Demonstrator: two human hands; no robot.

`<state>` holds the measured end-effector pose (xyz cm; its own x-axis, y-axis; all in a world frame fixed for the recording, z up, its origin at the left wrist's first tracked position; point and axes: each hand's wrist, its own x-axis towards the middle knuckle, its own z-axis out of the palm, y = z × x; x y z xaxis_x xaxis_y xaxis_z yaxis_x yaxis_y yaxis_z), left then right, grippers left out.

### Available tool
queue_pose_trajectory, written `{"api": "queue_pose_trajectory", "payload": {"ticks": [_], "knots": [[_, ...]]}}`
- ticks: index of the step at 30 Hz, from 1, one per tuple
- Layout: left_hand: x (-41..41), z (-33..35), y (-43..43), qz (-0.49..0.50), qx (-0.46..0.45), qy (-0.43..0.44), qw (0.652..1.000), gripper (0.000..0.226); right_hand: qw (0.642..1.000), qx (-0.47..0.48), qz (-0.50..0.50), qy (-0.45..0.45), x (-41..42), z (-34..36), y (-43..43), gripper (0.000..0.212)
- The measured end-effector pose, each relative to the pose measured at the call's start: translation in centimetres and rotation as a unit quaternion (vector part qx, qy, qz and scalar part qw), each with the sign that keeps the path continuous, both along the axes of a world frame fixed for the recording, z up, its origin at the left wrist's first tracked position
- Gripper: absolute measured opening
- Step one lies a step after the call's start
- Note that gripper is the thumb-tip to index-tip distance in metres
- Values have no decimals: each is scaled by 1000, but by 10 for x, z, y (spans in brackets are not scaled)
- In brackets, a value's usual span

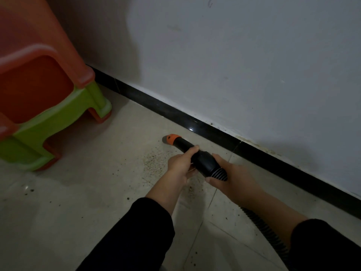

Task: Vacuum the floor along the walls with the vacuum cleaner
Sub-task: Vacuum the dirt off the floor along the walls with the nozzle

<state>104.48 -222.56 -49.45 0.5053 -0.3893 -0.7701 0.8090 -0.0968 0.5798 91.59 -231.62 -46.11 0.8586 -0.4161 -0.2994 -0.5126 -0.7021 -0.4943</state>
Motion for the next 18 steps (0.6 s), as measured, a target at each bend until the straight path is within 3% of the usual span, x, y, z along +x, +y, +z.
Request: {"api": "queue_pose_trajectory", "payload": {"ticks": [18], "knots": [[1, 7, 60, 35, -20, 39, 998, 46, 996, -3, 86, 5, 10, 9, 36, 65]]}}
